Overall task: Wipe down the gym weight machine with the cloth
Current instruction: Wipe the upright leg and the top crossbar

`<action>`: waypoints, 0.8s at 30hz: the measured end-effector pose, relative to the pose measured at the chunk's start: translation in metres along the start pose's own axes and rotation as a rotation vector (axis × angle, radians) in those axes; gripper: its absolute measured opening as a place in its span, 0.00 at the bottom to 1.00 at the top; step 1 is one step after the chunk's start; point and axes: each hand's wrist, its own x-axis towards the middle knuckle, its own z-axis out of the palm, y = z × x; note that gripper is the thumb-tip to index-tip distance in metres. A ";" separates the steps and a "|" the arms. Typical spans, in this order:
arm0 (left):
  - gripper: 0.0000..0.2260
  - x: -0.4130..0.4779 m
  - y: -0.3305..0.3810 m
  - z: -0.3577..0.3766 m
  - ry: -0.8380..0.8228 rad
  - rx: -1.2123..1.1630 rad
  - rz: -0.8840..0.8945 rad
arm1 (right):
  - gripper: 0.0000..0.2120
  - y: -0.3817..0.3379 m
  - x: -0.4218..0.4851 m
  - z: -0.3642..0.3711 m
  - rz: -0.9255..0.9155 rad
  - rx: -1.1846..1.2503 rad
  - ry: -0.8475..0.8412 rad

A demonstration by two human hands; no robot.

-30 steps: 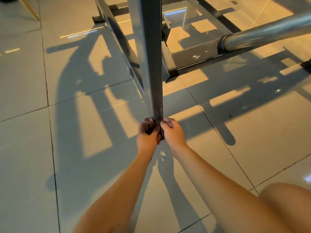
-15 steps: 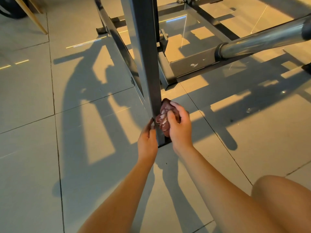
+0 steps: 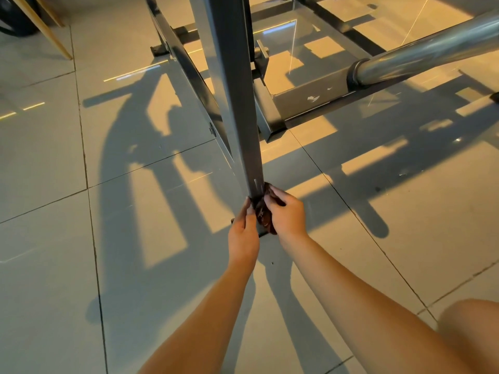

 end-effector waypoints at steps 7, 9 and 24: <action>0.17 0.000 0.000 -0.003 -0.017 -0.069 0.021 | 0.16 -0.015 -0.013 0.022 -0.227 -0.072 0.051; 0.18 0.002 -0.004 -0.003 -0.055 -0.056 0.009 | 0.16 0.001 -0.008 0.020 -0.104 -0.102 0.011; 0.05 -0.026 0.011 0.014 -0.121 -0.080 -0.058 | 0.16 -0.042 -0.053 -0.060 0.103 0.243 -0.108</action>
